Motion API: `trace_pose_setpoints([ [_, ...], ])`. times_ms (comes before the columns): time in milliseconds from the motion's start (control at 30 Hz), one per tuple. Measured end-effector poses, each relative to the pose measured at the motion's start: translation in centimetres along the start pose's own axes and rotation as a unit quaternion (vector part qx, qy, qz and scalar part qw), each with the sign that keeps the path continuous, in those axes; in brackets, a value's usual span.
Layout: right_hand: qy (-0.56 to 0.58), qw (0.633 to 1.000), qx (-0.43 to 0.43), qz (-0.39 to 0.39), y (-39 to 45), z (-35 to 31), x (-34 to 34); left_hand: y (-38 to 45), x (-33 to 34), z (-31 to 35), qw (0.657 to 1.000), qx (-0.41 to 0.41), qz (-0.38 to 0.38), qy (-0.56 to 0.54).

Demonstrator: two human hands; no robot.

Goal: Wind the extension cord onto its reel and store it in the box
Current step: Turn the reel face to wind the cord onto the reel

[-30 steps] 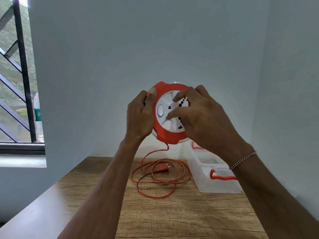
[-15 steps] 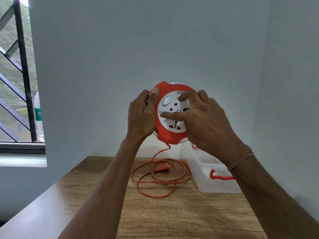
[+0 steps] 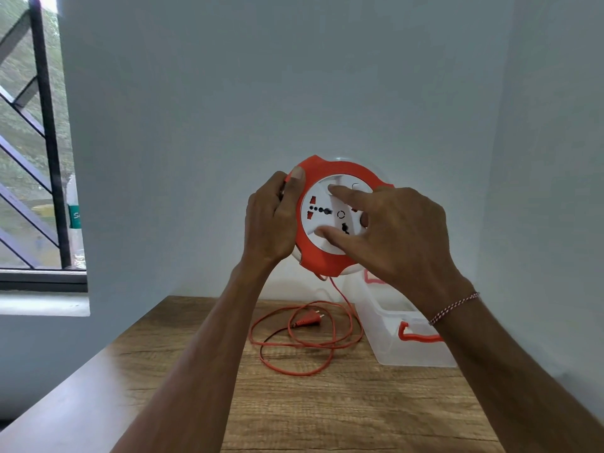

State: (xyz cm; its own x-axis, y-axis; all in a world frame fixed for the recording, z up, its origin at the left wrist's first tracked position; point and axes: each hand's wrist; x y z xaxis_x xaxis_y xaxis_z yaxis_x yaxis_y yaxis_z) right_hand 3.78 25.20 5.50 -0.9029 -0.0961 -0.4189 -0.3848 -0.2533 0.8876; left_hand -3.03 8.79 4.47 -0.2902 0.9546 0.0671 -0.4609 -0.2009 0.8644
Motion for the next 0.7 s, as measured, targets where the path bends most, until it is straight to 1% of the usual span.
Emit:
trace_pose_setpoints([
  [133,0.002,1.0,-0.022,0.008,0.15,-0.05,-0.04,0.05,-0.05,-0.03,1.0,-0.014,0.006,-0.01],
  [267,0.047,0.992,-0.106,0.047,0.3,0.35,-0.26,0.07,-0.2,-0.05,1.0,-0.015,0.014,-0.008],
  [300,0.051,0.99,-0.124,0.035,0.3,0.45,-0.32,0.08,-0.23,-0.06,1.0,-0.014,0.013,-0.008],
  [367,0.047,0.989,-0.138,-0.014,0.25,0.44,-0.47,0.1,-0.21,-0.12,1.0,-0.01,0.012,-0.009],
  [433,0.012,0.988,-0.138,-0.065,0.22,0.25,-0.61,0.16,-0.19,-0.17,1.0,-0.007,0.013,-0.005],
  [500,-0.018,0.987,-0.131,-0.094,0.21,-0.04,-0.72,0.22,-0.18,-0.22,1.0,-0.002,0.014,-0.005],
  [700,-0.07,0.986,-0.127,-0.085,0.27,-0.17,-0.71,0.21,0.11,-0.32,1.0,0.019,0.003,0.011],
])
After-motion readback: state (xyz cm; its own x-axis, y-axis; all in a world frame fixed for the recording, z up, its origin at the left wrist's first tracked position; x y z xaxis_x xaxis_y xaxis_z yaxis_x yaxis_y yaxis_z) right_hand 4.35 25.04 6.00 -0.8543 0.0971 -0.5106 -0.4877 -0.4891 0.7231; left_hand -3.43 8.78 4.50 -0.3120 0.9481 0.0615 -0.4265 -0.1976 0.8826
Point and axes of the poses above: each hand's wrist, its own y-axis towards the middle knuckle, its own x-axis out of the palm, z = x × y, and after that the axes turned 9 degrees about -y, right-handed
